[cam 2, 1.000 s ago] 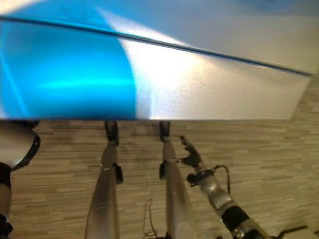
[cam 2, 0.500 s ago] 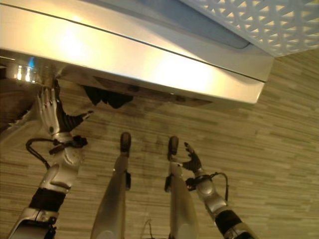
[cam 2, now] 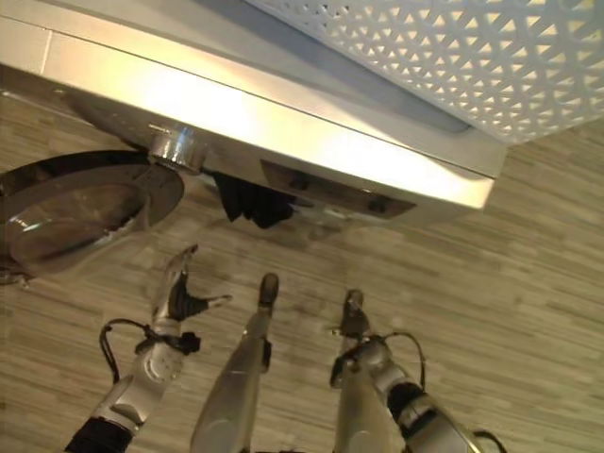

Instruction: Grab the laundry basket,head to the washer,open it,put in the laundry and shut it.

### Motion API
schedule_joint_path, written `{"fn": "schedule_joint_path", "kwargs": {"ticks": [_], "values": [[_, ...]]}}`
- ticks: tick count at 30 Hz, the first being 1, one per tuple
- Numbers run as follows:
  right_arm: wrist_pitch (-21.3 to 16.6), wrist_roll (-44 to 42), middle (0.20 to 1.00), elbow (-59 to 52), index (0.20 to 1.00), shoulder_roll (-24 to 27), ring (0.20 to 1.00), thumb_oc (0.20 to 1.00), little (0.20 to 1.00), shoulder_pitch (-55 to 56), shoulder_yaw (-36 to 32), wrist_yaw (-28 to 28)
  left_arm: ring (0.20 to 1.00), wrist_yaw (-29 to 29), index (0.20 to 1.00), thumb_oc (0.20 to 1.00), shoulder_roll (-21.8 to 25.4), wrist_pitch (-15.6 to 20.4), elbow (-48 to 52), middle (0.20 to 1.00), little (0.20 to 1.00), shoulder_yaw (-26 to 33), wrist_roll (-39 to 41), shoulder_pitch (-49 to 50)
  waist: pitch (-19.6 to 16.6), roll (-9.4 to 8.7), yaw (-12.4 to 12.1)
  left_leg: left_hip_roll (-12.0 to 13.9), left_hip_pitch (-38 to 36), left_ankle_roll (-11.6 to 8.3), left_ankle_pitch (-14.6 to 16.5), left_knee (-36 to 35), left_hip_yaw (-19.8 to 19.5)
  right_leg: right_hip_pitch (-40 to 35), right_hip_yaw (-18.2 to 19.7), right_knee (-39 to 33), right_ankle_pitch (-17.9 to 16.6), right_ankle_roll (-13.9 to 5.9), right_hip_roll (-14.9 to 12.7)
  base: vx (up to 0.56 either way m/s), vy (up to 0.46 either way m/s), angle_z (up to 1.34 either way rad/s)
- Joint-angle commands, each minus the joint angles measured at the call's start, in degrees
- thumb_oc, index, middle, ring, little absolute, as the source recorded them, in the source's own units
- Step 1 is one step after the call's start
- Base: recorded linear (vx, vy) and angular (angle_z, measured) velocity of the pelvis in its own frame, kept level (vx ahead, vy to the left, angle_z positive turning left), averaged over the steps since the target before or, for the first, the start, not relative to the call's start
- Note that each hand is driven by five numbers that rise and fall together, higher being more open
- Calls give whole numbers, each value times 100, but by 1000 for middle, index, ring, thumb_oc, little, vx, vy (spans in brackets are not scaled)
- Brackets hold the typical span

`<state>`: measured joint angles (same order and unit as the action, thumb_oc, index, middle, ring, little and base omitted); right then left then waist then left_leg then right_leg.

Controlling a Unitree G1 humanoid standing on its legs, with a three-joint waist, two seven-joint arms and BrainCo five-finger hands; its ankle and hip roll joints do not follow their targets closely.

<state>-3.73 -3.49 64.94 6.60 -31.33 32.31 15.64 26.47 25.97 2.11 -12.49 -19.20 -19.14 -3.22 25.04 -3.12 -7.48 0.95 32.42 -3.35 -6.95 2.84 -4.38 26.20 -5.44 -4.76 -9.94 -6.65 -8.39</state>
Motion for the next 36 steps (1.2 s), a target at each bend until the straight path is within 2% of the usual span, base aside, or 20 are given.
{"fn": "schedule_joint_path", "kwargs": {"ticks": [1,4,9,11,13,14,17,18,19,21,22,23,25,26,27,29,32,34,35,36], "values": [[198,289,1000,190,1000,-226,1000,1000,1000,-287,119,172,1000,-350,1000,1000,71,381,82,1000,1000,-351,414,-157,63,-5,-194,-187,300,276,738,369,-71,-4,-166,532,419,-283,-423,-75,-9,7],[301,335,1000,623,1000,-421,1000,1000,1000,-951,99,202,1000,-541,1000,1000,120,406,-44,1000,1000,-822,430,-416,70,10,-397,-254,360,289,764,497,-189,-41,-210,591,457,-294,-451,-79,-12,13],[358,164,1000,894,1000,-460,1000,1000,1000,-1011,-124,204,1000,-681,1000,1000,111,408,-60,1000,1000,-1137,423,-526,65,53,-597,-463,109,376,973,785,-349,-430,-216,785,600,-274,-564,6,9,20],[410,129,1000,1049,1000,-196,1000,1000,1000,-961,-427,229,1000,-846,1000,1000,64,413,26,1000,1000,-1283,347,-602,24,281,-760,-787,84,408,974,903,-560,-590,-315,1019,753,-255,-769,17,14,30],[448,47,1000,1133,1000,-7,1000,1000,1000,-1007,-660,238,1000,-932,1000,1000,35,443,38,1000,1000,-1327,339,-650,-51,439,-796,-930,53,420,1051,894,-772,-515,-322,1506,1070,-177,-779,11,49,63],[470,-26,1000,1192,1000,79,1000,1000,1000,-1109,-798,253,1000,-959,1000,1000,30,442,23,1000,1000,-1341,326,-674,-52,557,-817,-938,124,473,799,845,-793,-279,-306,1948,1122,-85,-672,-76,182,75],[508,-149,1000,1352,1000,114,1000,1000,1000,-1288,-968,327,1000,-1038,1000,1000,87,420,36,1000,1000,-1320,393,-655,-180,607,-986,-900,173,515,663,699,-789,-322,-316,2976,2075,104,-64,-95,127,72],[496,-191,1000,1386,1000,22,1000,1000,1000,-1233,-988,340,1000,-1065,1000,1000,135,406,37,1000,1000,-1334,405,-613,-168,604,-1097,-824,230,512,418,666,-790,-411,-450,3222,2221,181,221,-73,-92,12],[459,-231,1000,1371,1000,-74,1000,1000,1000,-1146,-979,344,1000,-1078,1000,1000,138,402,12,1000,1000,-1338,430,-593,-176,511,-1190,-805,247,490,325,633,-785,-703,-571,3107,2467,267,483,-125,-149,3],[434,-179,1000,1330,1000,-288,1000,1000,1000,-981,-824,356,1000,-1044,1000,1000,160,410,31,1000,1000,-1255,497,-490,-139,219,-1396,-756,353,313,196,582,-734,-1202,-878,2532,2899,450,633,-80,-161,2],[434,-179,1000,1329,1000,-295,1000,1000,1000,-979,-824,358,1000,-1045,1000,1000,166,408,35,1000,1000,-1251,498,-484,-134,213,-1396,-757,343,311,199,580,-731,-1214,-876,2523,2898,452,633,-241,-130,-25],[387,-246,1000,1358,1000,-323,1000,1000,1000,-874,-799,398,1000,-1080,1000,1000,146,387,198,1000,1000,-1266,517,-349,-145,248,-1549,-695,399,337,-141,426,-927,-1131,-708,2206,2975,657,1041,-232,-84,-78],[358,-333,1000,1358,1000,-194,1000,1000,1000,-900,-881,392,1000,-1175,1000,1000,85,480,397,1000,1000,-1245,667,-289,-93,388,-1557,-723,502,142,-299,436,-915,-1197,-812,2036,3116,819,1085,-245,-104,-63],[309,-456,1000,1356,1000,84,1000,1000,1000,-955,-1076,448,1000,-1326,1000,1000,20,533,536,1000,1000,-1321,778,-243,-15,593,-1466,-731,650,-136,-262,595,-687,-1152,-1028,2115,3335,935,1075,-255,84,43],[259,-668,1000,1410,1000,176,1000,1000,1000,-1010,-1243,529,1000,-1454,1000,1000,11,588,635,1000,1000,-1336,860,-51,78,787,-1347,-268,673,-235,-336,695,-412,-1055,-1128,2273,3280,955,943,-191,102,71],[217,-772,1000,1394,1000,99,1000,1000,1000,-1018,-1242,577,1000,-1443,1000,1000,20,589,625,1000,1000,-1327,893,-2,114,764,-1374,-189,629,-258,-312,680,-619,-1025,-1065,2325,3254,957,891,-86,177,45],[136,-978,1000,1337,1000,-162,1000,1000,1000,-896,-1205,665,1000,-1484,1000,1000,155,558,825,1000,1000,-1326,976,81,211,674,-1495,-31,460,-198,-317,348,-1691,-984,-873,2502,3232,850,778,67,68,-19],[134,-1007,1000,1317,1000,-171,1000,1000,1000,-847,-1252,697,1000,-1500,1000,1000,200,532,939,1000,1000,-1329,974,82,272,744,-1457,41,383,-175,-280,187,-1735,-1001,-930,2602,3280,818,732,49,166,-14],[205,-1107,1000,1355,1000,-118,1000,1000,1000,-756,-1436,684,1000,-1544,1000,1000,232,493,1039,1000,1000,-1296,1007,195,275,955,-1317,168,131,-183,-229,-70,-1412,-1025,-1125,2818,3348,699,530,37,259,41],[209,-1108,1000,1354,1000,-116,1000,1000,1000,-758,-1438,682,1000,-1542,1000,1000,234,496,1038,1000,1000,-1297,1009,194,276,949,-1317,159,138,-180,-226,-60,-1408,-1014,-1122,2837,3357,694,519,44,370,52]]}}
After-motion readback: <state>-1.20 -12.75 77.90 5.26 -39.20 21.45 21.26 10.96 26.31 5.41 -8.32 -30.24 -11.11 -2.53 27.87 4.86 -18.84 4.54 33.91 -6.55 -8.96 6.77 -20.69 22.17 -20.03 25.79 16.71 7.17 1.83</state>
